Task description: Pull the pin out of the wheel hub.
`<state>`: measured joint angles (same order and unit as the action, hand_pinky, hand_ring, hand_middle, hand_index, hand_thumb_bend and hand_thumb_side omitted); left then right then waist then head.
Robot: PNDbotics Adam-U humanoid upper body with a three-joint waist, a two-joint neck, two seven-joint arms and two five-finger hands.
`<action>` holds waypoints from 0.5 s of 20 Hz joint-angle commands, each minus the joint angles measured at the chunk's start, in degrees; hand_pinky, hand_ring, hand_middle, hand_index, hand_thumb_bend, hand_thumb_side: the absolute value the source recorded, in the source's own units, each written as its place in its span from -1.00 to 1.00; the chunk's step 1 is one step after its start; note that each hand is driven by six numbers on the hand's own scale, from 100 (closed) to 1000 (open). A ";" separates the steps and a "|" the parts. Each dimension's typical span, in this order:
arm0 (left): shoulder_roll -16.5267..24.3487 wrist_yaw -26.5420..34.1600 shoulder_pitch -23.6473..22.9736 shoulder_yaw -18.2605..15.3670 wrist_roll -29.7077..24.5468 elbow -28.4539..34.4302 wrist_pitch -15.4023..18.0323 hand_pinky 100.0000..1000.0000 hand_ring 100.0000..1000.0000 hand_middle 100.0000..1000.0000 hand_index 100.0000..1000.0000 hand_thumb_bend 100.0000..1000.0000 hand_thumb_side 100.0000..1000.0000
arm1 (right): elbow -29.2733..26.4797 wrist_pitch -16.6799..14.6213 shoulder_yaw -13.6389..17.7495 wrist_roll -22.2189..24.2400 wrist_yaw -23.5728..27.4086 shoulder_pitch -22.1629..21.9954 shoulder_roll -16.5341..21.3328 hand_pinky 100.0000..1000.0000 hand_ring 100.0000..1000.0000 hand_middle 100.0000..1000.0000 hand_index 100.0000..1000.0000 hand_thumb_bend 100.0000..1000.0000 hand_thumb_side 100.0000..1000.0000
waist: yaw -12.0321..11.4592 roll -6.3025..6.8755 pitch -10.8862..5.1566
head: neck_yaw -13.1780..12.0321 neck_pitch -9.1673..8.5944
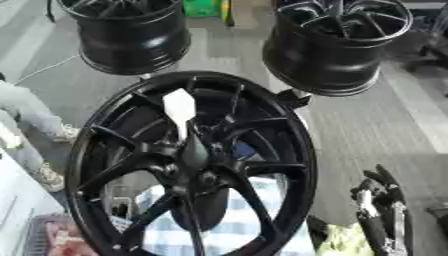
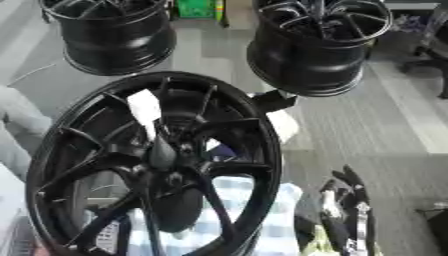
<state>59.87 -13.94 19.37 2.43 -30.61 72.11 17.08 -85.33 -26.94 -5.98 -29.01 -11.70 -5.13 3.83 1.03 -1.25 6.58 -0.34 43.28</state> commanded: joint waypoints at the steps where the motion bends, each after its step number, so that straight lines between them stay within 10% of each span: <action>1: 1.35 -2.63 0.09 -1.77 0.64 -2.34 -0.46 0.65 0.64 0.73 0.86 -0.92 -0.40 | -1.23 0.07 0.36 -0.08 -0.32 0.18 0.65 -0.07 -0.02 0.41 0.77 -1.00 -0.01 | -0.05 0.20 -0.48 | -0.02 0.04; 10: 1.39 0.49 -2.40 -3.68 3.25 -3.17 -0.24 0.61 0.56 0.66 0.86 -1.00 -0.20 | -1.16 0.06 0.56 -0.21 -0.39 0.21 0.75 -0.07 -0.02 0.41 0.77 -1.00 -0.01 | -0.54 0.33 -0.66 | 0.25 -0.13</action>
<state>59.36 -14.61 16.63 0.06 -28.06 68.20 16.70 -85.33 -26.92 -5.66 -29.06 -11.72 -5.13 3.83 0.62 -1.28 6.53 -0.26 43.29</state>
